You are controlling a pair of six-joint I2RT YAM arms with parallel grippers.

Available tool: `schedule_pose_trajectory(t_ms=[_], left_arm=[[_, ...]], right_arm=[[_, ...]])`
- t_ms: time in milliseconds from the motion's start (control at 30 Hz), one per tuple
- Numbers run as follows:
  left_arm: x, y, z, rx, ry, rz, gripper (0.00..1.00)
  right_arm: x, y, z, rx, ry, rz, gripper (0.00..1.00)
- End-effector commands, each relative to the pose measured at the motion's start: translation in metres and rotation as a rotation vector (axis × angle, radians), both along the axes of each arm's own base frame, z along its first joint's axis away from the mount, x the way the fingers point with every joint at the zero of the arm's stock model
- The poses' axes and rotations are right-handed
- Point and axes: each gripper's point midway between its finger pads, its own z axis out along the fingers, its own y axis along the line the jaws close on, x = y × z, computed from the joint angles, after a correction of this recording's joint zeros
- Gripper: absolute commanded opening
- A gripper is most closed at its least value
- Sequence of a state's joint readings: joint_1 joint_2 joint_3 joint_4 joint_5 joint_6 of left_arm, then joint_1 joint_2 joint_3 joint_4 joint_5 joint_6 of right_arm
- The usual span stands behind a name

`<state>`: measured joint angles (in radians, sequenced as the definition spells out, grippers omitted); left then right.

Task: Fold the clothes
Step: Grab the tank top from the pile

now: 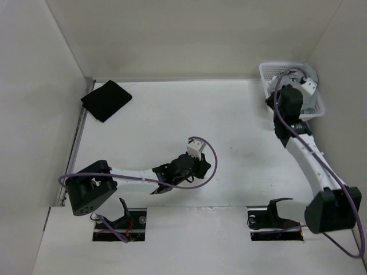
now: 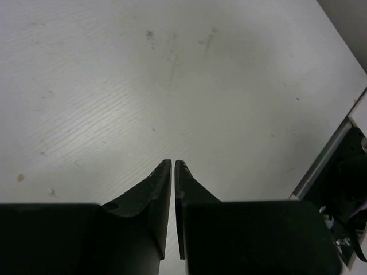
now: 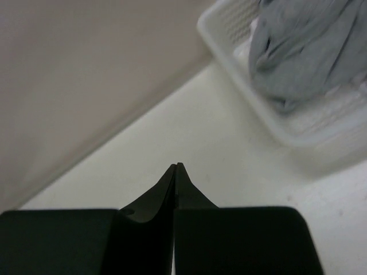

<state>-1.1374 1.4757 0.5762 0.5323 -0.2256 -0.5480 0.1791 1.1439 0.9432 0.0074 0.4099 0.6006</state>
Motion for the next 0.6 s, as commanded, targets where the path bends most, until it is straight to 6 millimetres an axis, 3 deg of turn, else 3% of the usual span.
schedule_pose_trajectory(t_ms=[0,67,133,233,367,433,567], left_arm=[[0.025,0.018,0.034,-0.105,-0.065,0.073,0.09],[0.037,0.032,0.033,-0.12,-0.054,0.115,0.18],[0.044,0.04,0.032,-0.141,-0.038,0.136,0.31],[0.048,0.043,0.029,-0.16,-0.019,0.14,0.4],[0.054,0.046,0.019,-0.155,0.008,0.148,0.42],[0.058,0.044,0.012,-0.148,0.026,0.151,0.42],[0.058,0.038,0.007,-0.155,0.055,0.127,0.42]], right_arm=[[0.045,-0.062,-0.006,-0.049,0.087,-0.147,0.0],[0.075,-0.109,-0.015,-0.04,0.112,-0.25,0.0],[0.095,-0.132,-0.025,-0.047,0.151,-0.278,0.06],[0.13,-0.16,-0.048,-0.035,0.188,-0.248,0.32],[0.158,-0.177,-0.079,0.006,0.24,-0.22,0.5],[0.174,-0.174,-0.092,0.025,0.248,-0.179,0.56],[0.194,-0.167,-0.108,0.1,0.238,-0.146,0.58]])
